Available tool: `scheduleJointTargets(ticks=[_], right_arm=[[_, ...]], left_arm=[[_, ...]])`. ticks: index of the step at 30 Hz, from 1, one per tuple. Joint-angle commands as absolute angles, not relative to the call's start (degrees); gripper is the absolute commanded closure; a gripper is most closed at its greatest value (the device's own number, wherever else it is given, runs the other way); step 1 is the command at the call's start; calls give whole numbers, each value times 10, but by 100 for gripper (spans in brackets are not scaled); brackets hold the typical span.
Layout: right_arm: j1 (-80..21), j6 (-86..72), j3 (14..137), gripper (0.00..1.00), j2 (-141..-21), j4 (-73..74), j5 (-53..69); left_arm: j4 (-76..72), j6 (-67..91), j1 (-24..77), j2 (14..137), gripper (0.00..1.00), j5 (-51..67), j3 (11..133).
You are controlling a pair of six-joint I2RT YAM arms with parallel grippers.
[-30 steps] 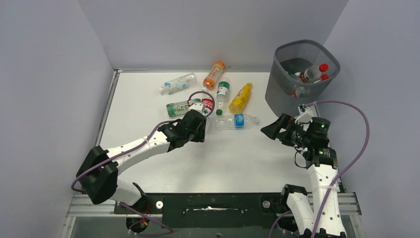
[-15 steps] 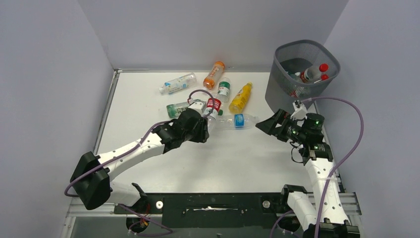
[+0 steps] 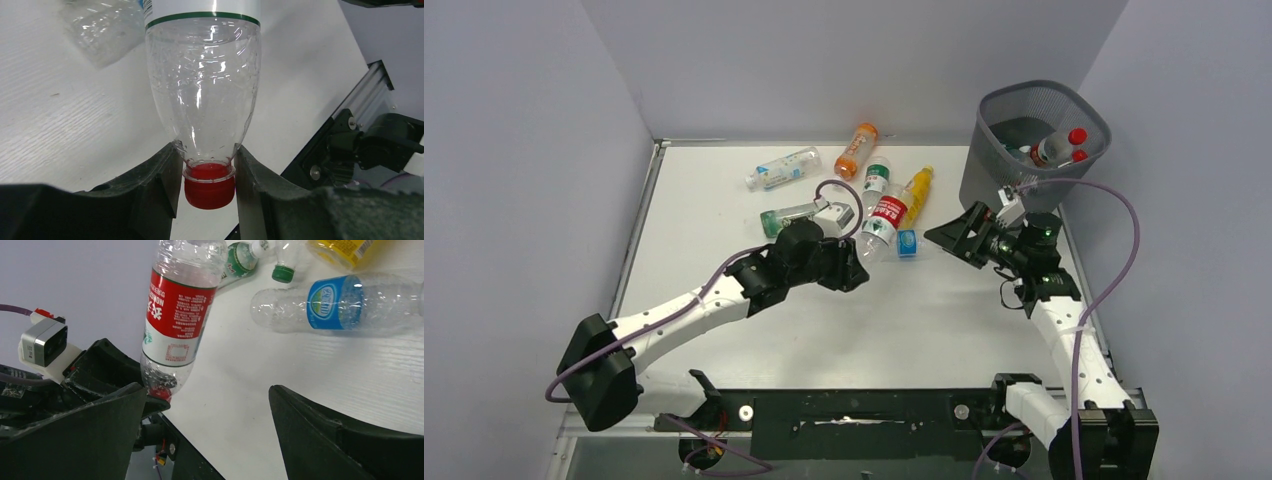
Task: Put the plastic bottles in the bin
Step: Pick up the plastic bottle at the center of the board, then place the plastic bottle in the trash bin.
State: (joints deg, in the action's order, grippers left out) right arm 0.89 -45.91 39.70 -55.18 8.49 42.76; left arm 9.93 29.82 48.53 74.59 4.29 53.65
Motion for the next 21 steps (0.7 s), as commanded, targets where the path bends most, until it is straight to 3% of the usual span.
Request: scheduleJointTargets(ticks=[1, 18, 21], right_arm=[[-18, -512, 401, 0, -558, -32, 440], [-89, -536, 402, 0, -590, -82, 404], [-103, -537, 396, 6, -588, -83, 398]], left_arm=[[9, 301, 495, 737, 68, 119, 535], [-40, 304, 551, 772, 68, 132, 542], [-46, 303, 553, 774, 67, 134, 541]])
